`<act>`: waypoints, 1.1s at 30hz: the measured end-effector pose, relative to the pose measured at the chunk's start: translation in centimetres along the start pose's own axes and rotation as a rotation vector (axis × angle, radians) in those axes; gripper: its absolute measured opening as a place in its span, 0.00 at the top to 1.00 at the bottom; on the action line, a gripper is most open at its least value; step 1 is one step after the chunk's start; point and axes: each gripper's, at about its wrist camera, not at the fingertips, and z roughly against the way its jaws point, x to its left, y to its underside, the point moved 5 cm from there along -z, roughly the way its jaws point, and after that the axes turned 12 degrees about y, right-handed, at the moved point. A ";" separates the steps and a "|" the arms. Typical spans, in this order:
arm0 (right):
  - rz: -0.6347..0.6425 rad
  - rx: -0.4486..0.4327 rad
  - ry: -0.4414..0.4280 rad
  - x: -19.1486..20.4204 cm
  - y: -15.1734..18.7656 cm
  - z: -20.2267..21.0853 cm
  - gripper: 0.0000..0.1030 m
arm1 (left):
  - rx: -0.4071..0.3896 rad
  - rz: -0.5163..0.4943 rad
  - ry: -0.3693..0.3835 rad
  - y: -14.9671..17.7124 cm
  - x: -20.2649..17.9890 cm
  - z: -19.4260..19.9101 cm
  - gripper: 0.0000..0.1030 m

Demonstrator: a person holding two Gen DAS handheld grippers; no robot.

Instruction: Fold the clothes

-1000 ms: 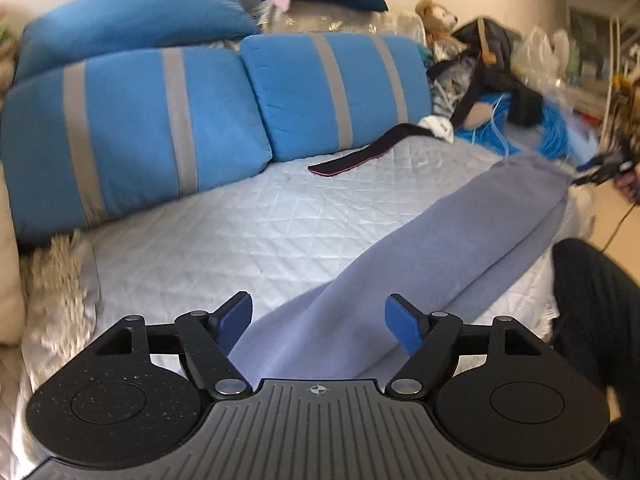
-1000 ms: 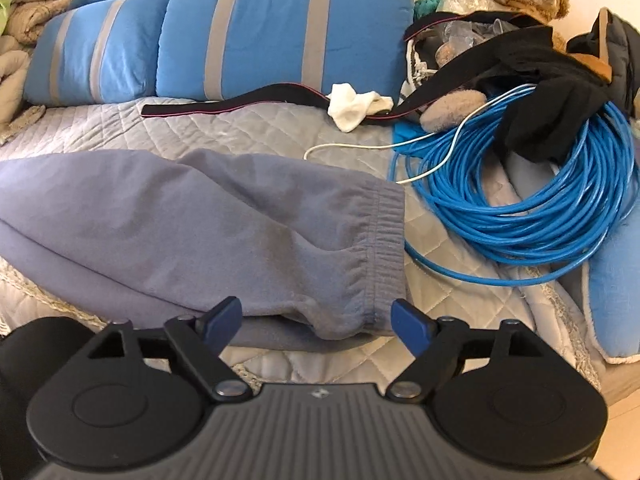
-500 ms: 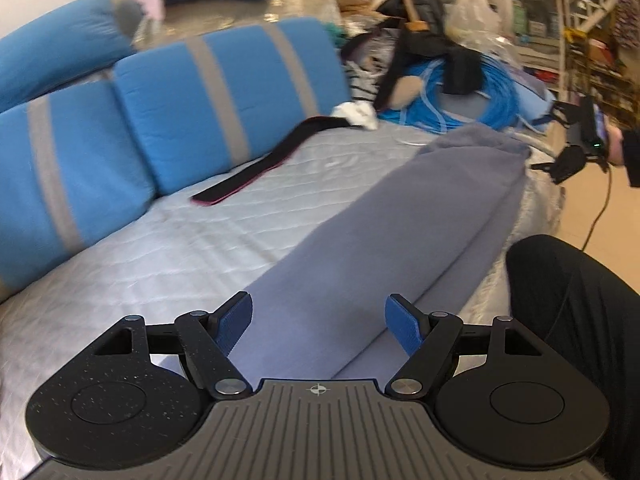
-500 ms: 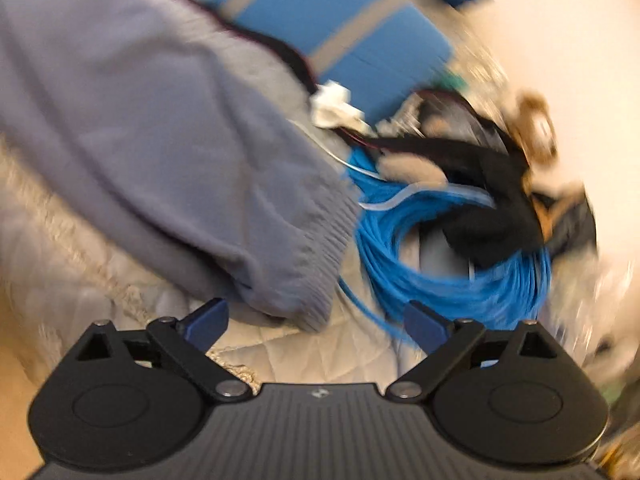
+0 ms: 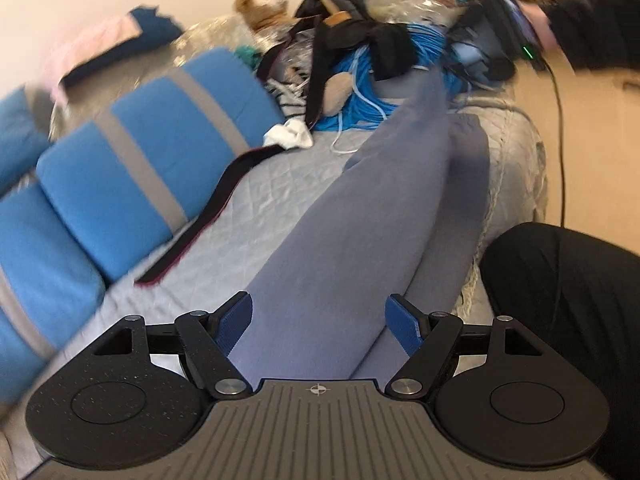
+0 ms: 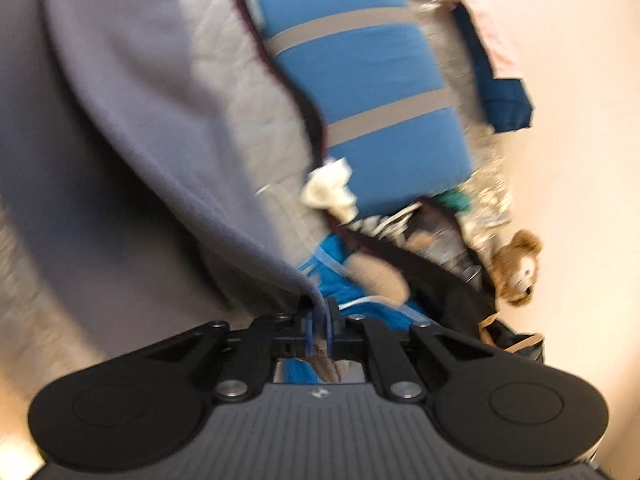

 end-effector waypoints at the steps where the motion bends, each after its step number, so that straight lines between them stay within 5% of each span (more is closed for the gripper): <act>1: -0.003 -0.008 0.006 -0.8 -0.5 -0.4 0.93 | 0.009 -0.034 -0.012 -0.2 -0.5 -0.6 0.29; 8: -0.011 -0.041 0.025 -3.7 -3.1 -1.7 0.93 | 0.155 -0.263 -0.084 0.3 -2.8 -5.2 0.34; 9: -0.014 -0.041 0.024 -3.9 -3.2 -1.8 0.93 | 0.181 -0.286 -0.088 0.5 -2.9 -5.6 0.40; 11: -0.018 -0.044 0.022 -4.1 -3.4 -2.1 0.92 | 0.225 -0.311 -0.097 1.0 -2.6 -6.0 0.83; 13: -0.020 -0.047 0.018 -4.2 -3.6 -2.5 0.93 | 0.259 -0.321 -0.114 1.3 -2.2 -6.0 0.95; 26: -0.062 -0.079 0.082 -5.1 -6.1 -6.8 0.92 | 0.179 -0.160 -0.371 -4.3 8.9 -1.2 0.97; 33: -0.037 -0.079 0.015 -3.3 -4.4 -5.3 0.91 | 0.175 -0.253 -0.269 -3.2 4.8 -0.8 0.97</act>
